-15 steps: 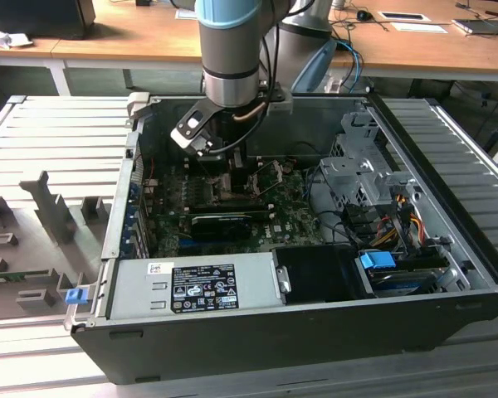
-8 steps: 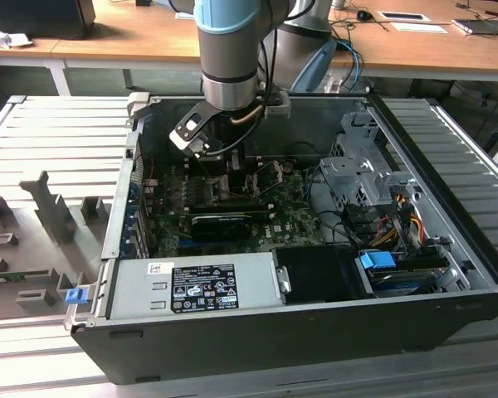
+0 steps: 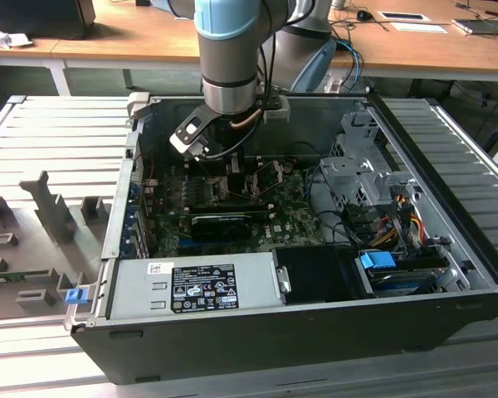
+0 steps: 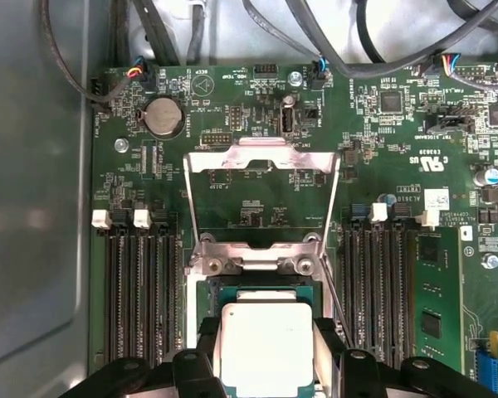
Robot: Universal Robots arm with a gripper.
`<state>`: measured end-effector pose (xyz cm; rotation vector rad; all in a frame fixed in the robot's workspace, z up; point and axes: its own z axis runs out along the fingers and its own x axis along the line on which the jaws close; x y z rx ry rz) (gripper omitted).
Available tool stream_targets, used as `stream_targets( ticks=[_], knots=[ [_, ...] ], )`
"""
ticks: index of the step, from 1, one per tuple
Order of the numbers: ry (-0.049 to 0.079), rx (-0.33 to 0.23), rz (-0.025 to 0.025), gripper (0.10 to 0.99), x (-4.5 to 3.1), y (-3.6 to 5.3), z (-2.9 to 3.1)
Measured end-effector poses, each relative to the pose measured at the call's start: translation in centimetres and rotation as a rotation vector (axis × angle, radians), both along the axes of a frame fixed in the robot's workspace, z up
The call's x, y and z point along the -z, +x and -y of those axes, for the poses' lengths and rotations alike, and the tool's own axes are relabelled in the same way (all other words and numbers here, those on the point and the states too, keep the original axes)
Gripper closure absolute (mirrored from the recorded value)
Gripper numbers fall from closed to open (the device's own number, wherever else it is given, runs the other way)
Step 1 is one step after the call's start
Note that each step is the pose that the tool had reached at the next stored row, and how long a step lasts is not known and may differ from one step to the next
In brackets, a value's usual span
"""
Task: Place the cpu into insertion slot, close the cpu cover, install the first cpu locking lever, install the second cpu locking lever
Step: 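Place the cpu into insertion slot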
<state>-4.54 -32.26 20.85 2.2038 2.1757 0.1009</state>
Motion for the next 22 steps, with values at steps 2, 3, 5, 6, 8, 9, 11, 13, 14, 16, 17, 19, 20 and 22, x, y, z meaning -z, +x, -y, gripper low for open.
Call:
stream_targets(
  ticks=[2,3,5,6,8,9,11,13,14,16,17,19,20,22],
  knots=[
    [-0.004,0.0,-0.0002,0.557,0.09,0.0,-0.03],
    [-0.005,0.0,-0.0002,0.557,0.12,0.0,-0.08],
    [-0.006,0.0,-0.0001,0.557,0.2,0.01,-0.22],
    [-0.006,0.0,-0.0001,0.557,0.23,0.01,-0.27],
    [-0.007,0.0,0.0,0.557,0.44,0.01,-0.28],
    [-0.007,0.0,-0.0001,0.557,0.5,0.01,-0.28],
    [-0.008,0.0,-0.0002,0.557,0.54,0.01,-0.28],
    [-0.008,0.0,-0.0002,0.557,0.55,0.01,-0.28],
    [-0.008,0.0,-0.0001,0.557,0.55,0.01,-0.28],
    [-0.008,0.0,-0.0001,0.557,0.55,0.01,-0.28],
    [-0.008,0.0,-0.0001,0.541,0.55,0.01,-0.28],
    [-0.008,0.0,-0.0001,0.478,0.55,0.01,-0.28],
    [-0.008,0.0,-0.0001,0.478,0.55,0.01,-0.29],
    [-0.005,0.0,0.0001,0.478,0.63,0.06,-0.38]
  ],
)
